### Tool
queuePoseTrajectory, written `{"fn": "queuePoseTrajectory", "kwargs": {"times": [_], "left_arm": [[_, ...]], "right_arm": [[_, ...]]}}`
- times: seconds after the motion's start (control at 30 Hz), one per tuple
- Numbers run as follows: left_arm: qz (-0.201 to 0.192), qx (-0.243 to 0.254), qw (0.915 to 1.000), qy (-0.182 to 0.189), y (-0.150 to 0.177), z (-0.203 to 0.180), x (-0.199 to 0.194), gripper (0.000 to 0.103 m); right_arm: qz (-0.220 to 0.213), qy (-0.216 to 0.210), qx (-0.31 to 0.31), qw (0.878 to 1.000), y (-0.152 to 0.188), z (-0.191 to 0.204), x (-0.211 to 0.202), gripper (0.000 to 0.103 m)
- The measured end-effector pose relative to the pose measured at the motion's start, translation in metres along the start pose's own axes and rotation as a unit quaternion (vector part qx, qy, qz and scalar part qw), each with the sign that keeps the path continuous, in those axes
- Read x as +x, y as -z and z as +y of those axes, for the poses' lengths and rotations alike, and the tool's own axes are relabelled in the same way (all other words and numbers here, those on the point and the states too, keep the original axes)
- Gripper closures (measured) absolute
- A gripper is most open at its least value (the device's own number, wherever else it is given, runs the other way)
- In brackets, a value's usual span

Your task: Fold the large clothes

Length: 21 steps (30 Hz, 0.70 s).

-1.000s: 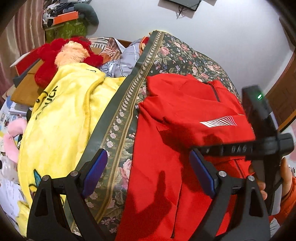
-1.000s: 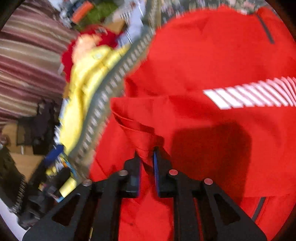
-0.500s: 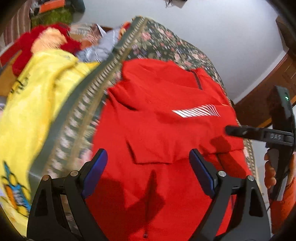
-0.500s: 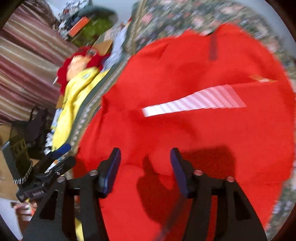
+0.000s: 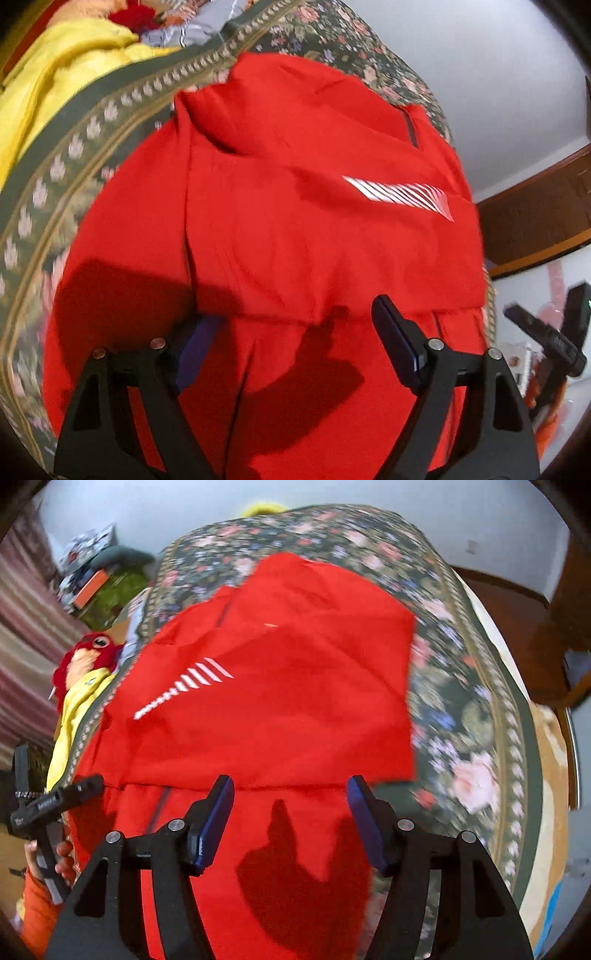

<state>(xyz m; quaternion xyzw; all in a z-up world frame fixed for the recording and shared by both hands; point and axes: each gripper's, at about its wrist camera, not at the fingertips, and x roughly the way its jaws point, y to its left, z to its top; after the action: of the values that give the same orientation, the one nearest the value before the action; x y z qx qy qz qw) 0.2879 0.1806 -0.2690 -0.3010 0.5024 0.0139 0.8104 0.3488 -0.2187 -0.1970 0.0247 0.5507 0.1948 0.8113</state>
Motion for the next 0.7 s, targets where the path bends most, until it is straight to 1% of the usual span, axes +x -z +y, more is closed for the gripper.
{"fn": "queuePoseTrajectory", "kwargs": {"times": [0.03,0.07,0.13,0.2,0.23,0.27,0.3,0.37,0.4,0.47,0.5,0.57,0.6,0.7], "left_arm": [[-0.004,0.002,1.0000,-0.007,-0.003,-0.001,0.003,0.023],[-0.008,0.006,0.9998,-0.015,-0.006,-0.003,0.005,0.028],[-0.011,0.018,0.9988,-0.043,-0.011,-0.007,0.013,0.044],[-0.007,0.013,0.9972,-0.073,-0.013,-0.008,0.020,0.072],[-0.006,0.010,0.9968,-0.079,-0.013,-0.008,0.022,0.079],[-0.009,0.007,0.9961,-0.087,-0.015,-0.008,0.023,0.088],[-0.011,0.007,0.9958,-0.091,-0.017,-0.009,0.023,0.093],[-0.020,0.009,0.9955,-0.092,-0.021,-0.012,0.018,0.096],[-0.031,0.017,0.9951,-0.092,-0.024,-0.017,0.012,0.097],[-0.053,0.039,0.9950,-0.076,-0.031,-0.031,-0.002,0.100],[-0.069,0.056,0.9935,-0.071,-0.035,-0.042,-0.011,0.100],[-0.100,0.094,0.9882,-0.069,-0.042,-0.064,-0.030,0.100],[-0.117,0.114,0.9841,-0.069,-0.045,-0.077,-0.040,0.100],[-0.146,0.145,0.9764,-0.065,-0.052,-0.097,-0.064,0.100]], "right_arm": [[-0.001,0.002,0.008,1.000,0.001,-0.008,-0.001,0.043],[-0.002,0.003,0.017,1.000,0.002,-0.014,-0.002,0.043],[-0.005,-0.002,0.034,0.999,0.005,-0.023,-0.004,0.043],[-0.015,-0.006,0.048,0.999,0.009,-0.029,-0.006,0.043],[-0.019,-0.010,0.054,0.998,0.011,-0.032,-0.007,0.043],[-0.021,-0.016,0.063,0.998,0.014,-0.035,-0.007,0.043],[-0.020,-0.020,0.068,0.997,0.016,-0.036,-0.005,0.043],[-0.012,-0.025,0.076,0.997,0.019,-0.038,0.000,0.043],[-0.010,-0.025,0.076,0.997,0.020,-0.038,0.001,0.043],[-0.008,-0.024,0.074,0.997,0.021,-0.037,0.004,0.043],[-0.008,-0.026,0.075,0.997,0.022,-0.038,0.005,0.043],[-0.008,-0.032,0.080,0.996,0.023,-0.039,0.007,0.043],[-0.007,-0.035,0.083,0.996,0.024,-0.038,0.009,0.043],[-0.003,-0.040,0.087,0.995,0.027,-0.037,0.012,0.043]]}}
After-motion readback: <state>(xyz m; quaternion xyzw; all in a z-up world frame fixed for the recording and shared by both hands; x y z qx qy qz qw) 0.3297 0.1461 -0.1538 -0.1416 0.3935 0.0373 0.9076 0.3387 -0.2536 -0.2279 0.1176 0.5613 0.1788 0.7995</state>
